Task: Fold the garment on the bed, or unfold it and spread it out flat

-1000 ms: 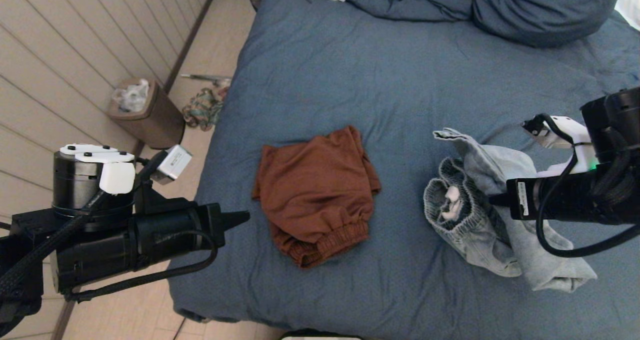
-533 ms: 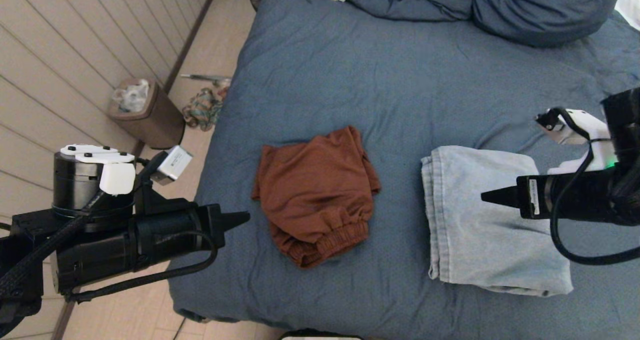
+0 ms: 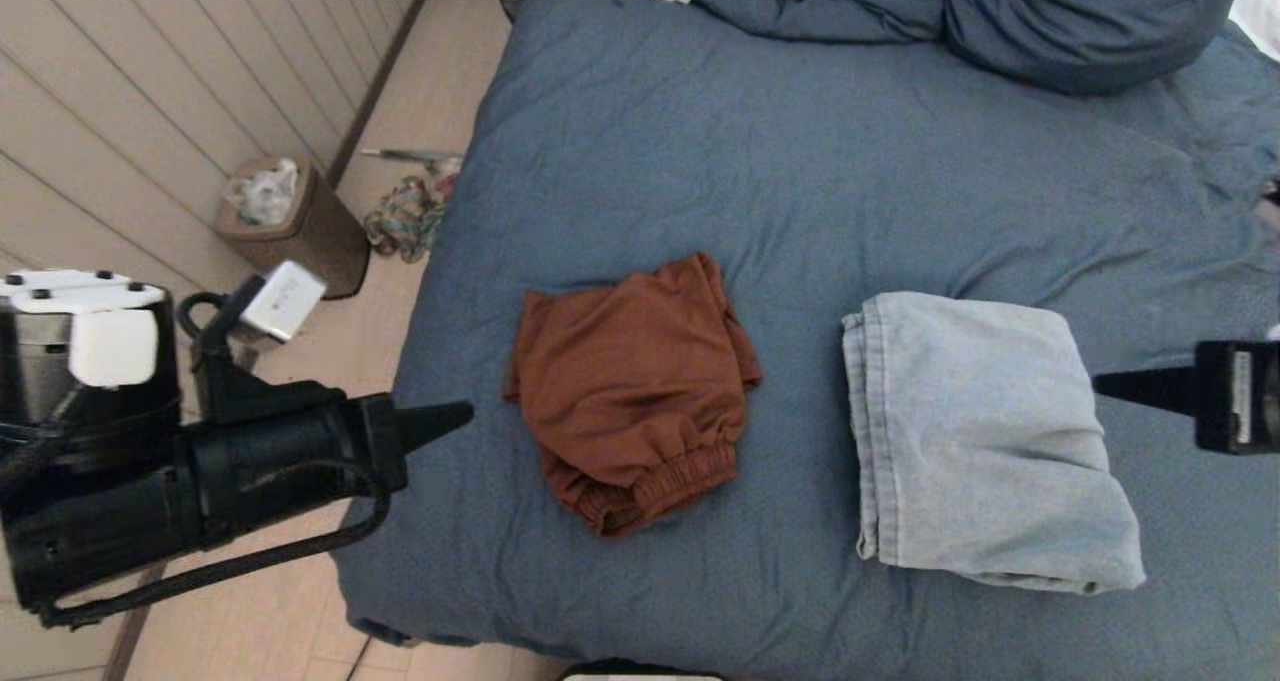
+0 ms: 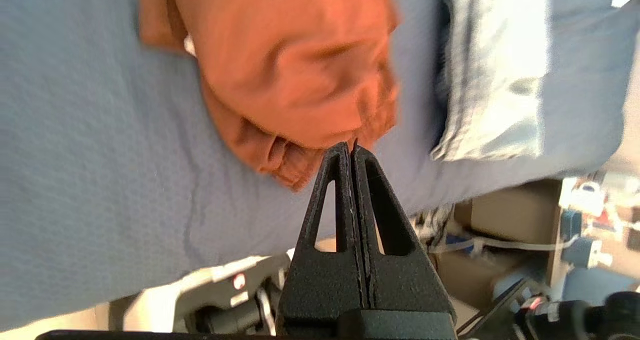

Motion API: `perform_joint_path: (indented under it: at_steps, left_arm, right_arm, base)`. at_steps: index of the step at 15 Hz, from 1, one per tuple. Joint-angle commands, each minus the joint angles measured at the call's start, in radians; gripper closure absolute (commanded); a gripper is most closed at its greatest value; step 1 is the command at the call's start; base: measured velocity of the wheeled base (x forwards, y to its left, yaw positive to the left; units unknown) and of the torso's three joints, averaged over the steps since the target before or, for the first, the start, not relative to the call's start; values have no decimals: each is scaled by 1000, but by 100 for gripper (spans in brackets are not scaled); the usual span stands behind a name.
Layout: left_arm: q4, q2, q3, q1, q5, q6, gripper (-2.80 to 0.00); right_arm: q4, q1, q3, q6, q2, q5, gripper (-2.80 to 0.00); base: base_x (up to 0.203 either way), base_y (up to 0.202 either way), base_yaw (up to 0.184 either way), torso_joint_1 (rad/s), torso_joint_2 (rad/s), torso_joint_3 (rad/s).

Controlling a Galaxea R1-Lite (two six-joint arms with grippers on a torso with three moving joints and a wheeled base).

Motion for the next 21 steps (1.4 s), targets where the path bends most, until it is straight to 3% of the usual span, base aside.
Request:
perform_joint_path:
  at_steps: [1, 4, 6, 9, 10, 11, 12, 14, 15, 17, 18, 21]
  left_arm:
    - [89, -208, 6, 27, 11, 25, 0]
    - [339, -467, -8, 109, 68, 124, 0]
    - [659, -663, -74, 154, 155, 186, 0]
    - [1076, -906, -177, 188, 364, 210, 0]
    - [1181, -964, -196, 211, 469, 212, 0]
    - [1257, -1014, -203, 241, 532, 211, 0]
    - [1300, -1053, -193, 266, 540, 198, 0]
    - [1341, -1057, -108, 298, 516, 74, 0]
    - [1344, -1057, -70, 312, 504, 49, 0]
    - [1345, -1061, -52, 417, 499, 45, 0]
    - [1343, -1086, -41, 456, 491, 61, 0]
    - [1277, -1240, 100, 504, 441, 223, 0]
  right_arm:
    - [86, 1, -8, 12, -168, 2, 0]
    - [270, 18, -17, 153, -336, 56, 0]
    - [374, 30, 4, 204, -480, 115, 0]
    - [455, 24, 113, 225, -693, 129, 0]
    - [482, 6, 153, 227, -745, 106, 0]
    - [503, -29, 200, 220, -787, 73, 0]
    - [509, -72, 247, 194, -824, 53, 0]
    - [481, -105, 346, 156, -856, 19, 0]
    - [451, -110, 404, 150, -859, -25, 0]
    - [294, -112, 528, 142, -862, -100, 0]
    - [200, -113, 598, 139, -862, -137, 0]
    - [-2, -113, 786, 140, -862, -258, 0]
  base:
    - [0, 0, 0, 0, 0, 0]
    - [0, 0, 0, 0, 0, 0]
    - [0, 0, 0, 0, 0, 0]
    - [0, 0, 0, 0, 0, 0]
    - [0, 0, 0, 0, 0, 0]
    - [0, 0, 0, 0, 0, 0]
    - [0, 0, 0, 0, 0, 0]
    - [0, 0, 0, 0, 0, 0]
    - [0, 0, 0, 0, 0, 0]
    - [0, 0, 0, 0, 0, 0]
    - [0, 0, 0, 0, 0, 0]
    - [0, 0, 0, 0, 0, 0]
